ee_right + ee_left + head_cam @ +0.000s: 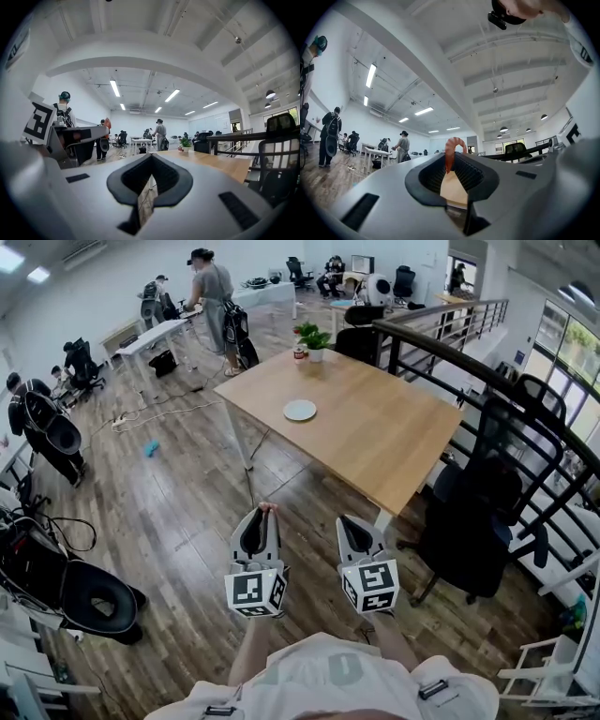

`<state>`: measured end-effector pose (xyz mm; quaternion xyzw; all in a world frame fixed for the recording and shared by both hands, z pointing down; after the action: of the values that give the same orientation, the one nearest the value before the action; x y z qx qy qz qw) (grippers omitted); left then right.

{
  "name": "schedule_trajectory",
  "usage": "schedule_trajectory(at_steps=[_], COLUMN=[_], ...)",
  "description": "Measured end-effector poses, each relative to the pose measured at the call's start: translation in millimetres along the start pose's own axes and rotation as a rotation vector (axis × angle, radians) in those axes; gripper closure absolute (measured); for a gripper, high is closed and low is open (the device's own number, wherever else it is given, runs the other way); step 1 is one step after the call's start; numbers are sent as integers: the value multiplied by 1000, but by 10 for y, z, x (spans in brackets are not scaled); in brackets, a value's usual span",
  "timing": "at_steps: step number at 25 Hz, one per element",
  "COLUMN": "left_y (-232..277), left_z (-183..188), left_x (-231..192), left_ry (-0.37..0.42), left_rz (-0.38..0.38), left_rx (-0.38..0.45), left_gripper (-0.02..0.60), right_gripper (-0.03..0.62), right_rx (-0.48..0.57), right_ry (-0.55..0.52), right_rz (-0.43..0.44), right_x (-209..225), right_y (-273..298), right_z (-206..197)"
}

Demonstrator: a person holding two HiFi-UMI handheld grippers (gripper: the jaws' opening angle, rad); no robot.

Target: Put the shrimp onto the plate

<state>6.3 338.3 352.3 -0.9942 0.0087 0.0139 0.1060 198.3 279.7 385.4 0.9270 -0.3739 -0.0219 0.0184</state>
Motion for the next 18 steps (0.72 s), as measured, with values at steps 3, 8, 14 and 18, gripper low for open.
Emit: schedule_trajectory(at_steps=[3,8,14,18], left_y=[60,176,254,371], left_z=[-37,-134,-245,-265], left_x=[38,125,372,474], left_ry=[4,5,12,8], left_rz=[6,38,22,-10], left_rx=[-3,-22,-66,-63], left_gripper=[517,517,517,517], right_gripper=[574,574,574,574], right_rx=[-3,-21,-41,-34], right_ry=[-7,-2,-7,-9], right_rz=[4,21,61,55], right_x=[94,291,457,521], right_y=[24,12,-104,-53], right_z=[-18,-66,-146,-154])
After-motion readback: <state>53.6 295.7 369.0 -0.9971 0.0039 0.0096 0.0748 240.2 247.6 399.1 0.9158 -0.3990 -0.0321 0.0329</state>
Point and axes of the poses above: the fingertips, and each gripper's own axes: y forward along the fingers, x to its right, z out of its top, the point moved 7 cm from there along -y, backward along the fingers, and after that the axes turned 2 degrees about z, right-handed, at the moved point
